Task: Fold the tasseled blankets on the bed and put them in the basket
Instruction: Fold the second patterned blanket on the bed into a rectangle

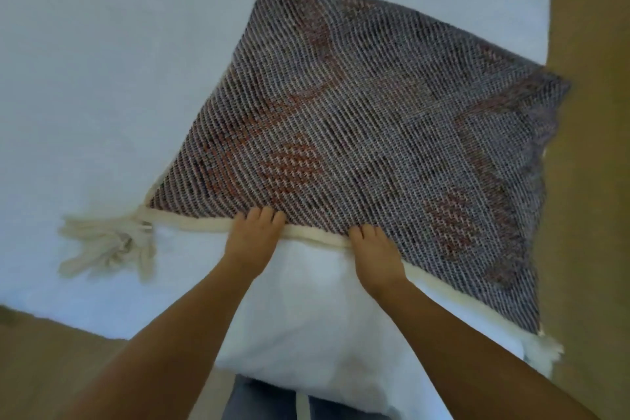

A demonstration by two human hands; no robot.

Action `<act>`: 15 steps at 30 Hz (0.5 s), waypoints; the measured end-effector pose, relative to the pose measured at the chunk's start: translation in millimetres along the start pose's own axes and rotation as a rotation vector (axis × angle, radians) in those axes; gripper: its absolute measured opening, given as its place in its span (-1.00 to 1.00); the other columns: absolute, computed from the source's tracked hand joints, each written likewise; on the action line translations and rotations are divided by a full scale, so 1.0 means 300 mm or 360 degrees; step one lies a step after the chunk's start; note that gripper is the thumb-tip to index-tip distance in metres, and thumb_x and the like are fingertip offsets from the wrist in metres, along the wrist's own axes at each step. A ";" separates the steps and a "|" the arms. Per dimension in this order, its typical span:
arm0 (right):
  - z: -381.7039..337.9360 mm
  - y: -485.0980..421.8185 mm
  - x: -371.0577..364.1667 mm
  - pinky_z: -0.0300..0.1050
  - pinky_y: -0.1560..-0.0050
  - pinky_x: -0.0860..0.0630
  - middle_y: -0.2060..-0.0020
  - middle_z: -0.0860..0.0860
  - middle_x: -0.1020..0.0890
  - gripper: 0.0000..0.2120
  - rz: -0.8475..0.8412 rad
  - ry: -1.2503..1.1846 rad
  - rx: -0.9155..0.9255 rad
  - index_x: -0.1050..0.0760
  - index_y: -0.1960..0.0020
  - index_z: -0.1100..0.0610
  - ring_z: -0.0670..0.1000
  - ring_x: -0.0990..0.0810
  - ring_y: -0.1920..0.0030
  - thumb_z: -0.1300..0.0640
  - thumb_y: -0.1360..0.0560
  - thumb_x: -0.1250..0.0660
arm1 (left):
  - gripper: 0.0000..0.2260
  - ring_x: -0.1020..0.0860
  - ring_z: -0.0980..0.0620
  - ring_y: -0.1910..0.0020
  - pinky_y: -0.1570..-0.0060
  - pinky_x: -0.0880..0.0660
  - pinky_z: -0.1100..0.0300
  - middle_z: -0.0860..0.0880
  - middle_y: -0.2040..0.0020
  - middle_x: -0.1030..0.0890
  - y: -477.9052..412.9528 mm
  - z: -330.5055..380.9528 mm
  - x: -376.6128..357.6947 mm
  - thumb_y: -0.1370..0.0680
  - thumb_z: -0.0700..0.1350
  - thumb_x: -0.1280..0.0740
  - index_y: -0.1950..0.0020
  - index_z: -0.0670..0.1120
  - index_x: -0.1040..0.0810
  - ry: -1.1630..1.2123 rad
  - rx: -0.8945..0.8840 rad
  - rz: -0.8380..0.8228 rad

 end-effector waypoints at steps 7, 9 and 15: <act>0.027 0.014 0.011 0.00 0.01 -0.47 -0.09 0.15 -0.50 -0.72 -0.0118 -0.0131 0.0242 -0.40 -0.14 0.20 0.17 -0.49 -0.07 0.29 -0.44 -0.16 | -0.78 -0.46 -0.09 -0.14 -0.09 -0.39 0.05 -0.08 -0.18 -0.45 -0.014 0.007 0.026 -0.56 -0.15 -0.16 -0.21 -0.09 -0.36 -0.0135 0.0131 -0.0363; 0.042 0.018 -0.015 0.00 -0.08 -0.43 -0.15 0.11 -0.44 -0.68 -0.0252 -0.0214 0.0222 -0.35 -0.20 0.17 0.13 -0.42 -0.14 0.27 -0.45 -0.18 | -0.73 -0.43 -0.09 -0.19 -0.14 -0.37 0.04 -0.08 -0.22 -0.43 -0.010 0.027 0.031 -0.54 -0.13 -0.20 -0.24 -0.08 -0.33 -0.0186 0.0210 -0.0482; 0.107 0.050 -0.022 -0.04 -0.06 -0.43 -0.06 0.11 -0.44 -0.76 -0.0212 -0.0567 0.0258 -0.42 -0.07 0.21 0.10 -0.41 -0.09 0.12 -0.44 -0.23 | -0.63 -0.43 -0.08 -0.15 -0.16 -0.35 0.01 -0.06 -0.16 -0.47 -0.058 0.145 0.094 -0.43 -0.01 -0.25 -0.20 -0.07 -0.38 0.0061 0.0189 -0.0484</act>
Point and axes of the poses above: each hand's wrist, its own y-axis away from the middle knuckle, its own x-axis out of the back of the hand, z = x × y, the point moved 2 cm from there along -y, towards the middle knuckle
